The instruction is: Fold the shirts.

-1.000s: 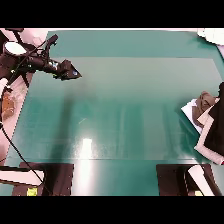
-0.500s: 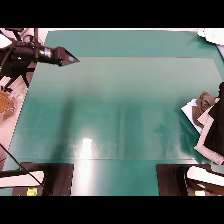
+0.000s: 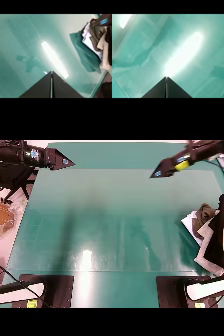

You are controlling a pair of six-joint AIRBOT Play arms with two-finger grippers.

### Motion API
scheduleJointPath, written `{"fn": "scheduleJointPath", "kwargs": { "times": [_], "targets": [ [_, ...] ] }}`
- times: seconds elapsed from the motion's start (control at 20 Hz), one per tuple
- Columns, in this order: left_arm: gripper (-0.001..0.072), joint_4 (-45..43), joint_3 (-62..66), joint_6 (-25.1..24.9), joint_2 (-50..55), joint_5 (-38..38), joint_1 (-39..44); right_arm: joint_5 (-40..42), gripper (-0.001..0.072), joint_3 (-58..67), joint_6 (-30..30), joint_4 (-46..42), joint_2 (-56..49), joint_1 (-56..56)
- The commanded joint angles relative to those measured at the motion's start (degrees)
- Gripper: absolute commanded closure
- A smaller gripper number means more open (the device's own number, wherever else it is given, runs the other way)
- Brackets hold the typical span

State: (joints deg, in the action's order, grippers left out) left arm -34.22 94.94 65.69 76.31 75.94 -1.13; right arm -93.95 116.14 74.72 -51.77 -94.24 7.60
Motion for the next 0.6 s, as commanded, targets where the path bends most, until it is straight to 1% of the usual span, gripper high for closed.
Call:
{"fn": "scheduleJointPath", "kwargs": {
  "times": [0.0, 0.1, 0.2, 0.35, 0.55],
  "targets": [
    [0.0682, 1.7, 0.3, 0.5, -0.3, 2.3, 0.0, 1.8, 0.0690, 2.0, -0.8, -0.2, -3.2, 4.9],
    [0.0682, 2.2, 0.3, 0.5, -0.3, 2.3, 0.0, 3.8, 0.0690, 1.9, -0.8, -0.2, -2.4, 4.9],
    [0.0682, 2.2, 0.3, 0.4, -0.3, 2.2, 0.0, 4.1, 0.0690, 1.7, -0.8, -0.3, -1.1, 4.5],
    [0.0682, 2.2, 0.3, 0.4, -0.3, 1.6, 0.0, 5.5, 0.0690, -2.5, -0.8, -0.3, 1.9, 4.5],
    [0.0682, 2.2, 0.3, 0.3, -0.3, 0.9, 0.0, 5.6, 0.0690, -5.7, -0.8, -0.3, 2.9, 4.6]
  ]
}}
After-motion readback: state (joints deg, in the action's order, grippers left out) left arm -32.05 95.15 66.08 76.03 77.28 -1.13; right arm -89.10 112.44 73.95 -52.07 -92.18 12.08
